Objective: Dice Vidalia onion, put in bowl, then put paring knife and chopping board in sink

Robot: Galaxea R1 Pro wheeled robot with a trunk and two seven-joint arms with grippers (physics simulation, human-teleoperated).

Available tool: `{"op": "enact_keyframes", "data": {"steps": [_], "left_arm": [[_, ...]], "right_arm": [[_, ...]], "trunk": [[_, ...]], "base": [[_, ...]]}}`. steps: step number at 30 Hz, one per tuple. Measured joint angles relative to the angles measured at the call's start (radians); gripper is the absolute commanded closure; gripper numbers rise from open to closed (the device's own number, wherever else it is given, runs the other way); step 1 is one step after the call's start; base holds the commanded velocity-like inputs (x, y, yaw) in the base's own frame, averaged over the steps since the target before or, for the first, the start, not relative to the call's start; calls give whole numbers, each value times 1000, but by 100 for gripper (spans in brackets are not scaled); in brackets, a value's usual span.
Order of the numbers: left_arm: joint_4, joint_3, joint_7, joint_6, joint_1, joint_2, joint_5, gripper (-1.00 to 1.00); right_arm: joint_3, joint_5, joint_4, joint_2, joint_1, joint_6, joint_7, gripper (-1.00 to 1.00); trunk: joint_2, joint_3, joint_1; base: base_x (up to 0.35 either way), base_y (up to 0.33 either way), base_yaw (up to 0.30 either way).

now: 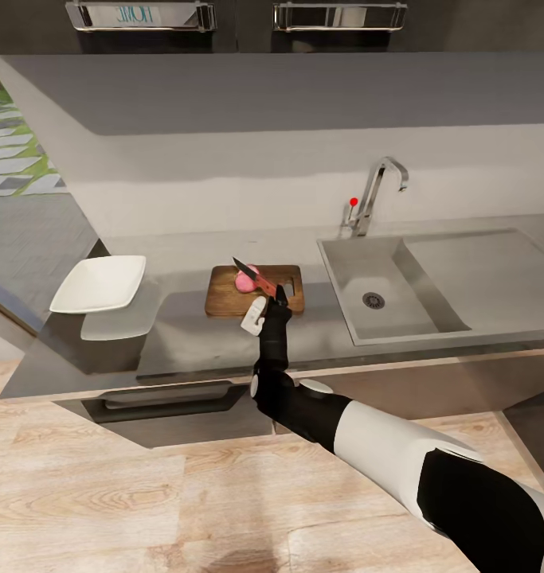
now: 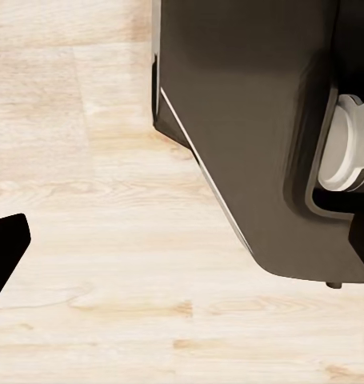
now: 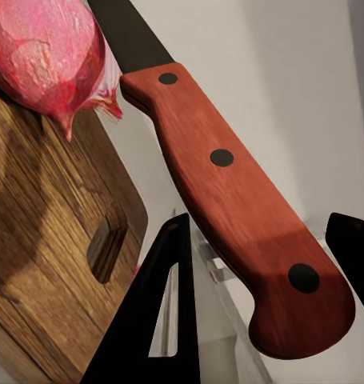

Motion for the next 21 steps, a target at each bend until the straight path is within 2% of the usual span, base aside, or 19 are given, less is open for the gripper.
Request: {"op": "enact_keyframes", "data": {"steps": [21], "left_arm": [[0, 0, 0, 0, 0, 0, 0, -100]], "right_arm": [[1, 1, 1, 0, 0, 2, -1, 100]], "trunk": [[0, 0, 0]], "base": [[0, 0, 0]]}}
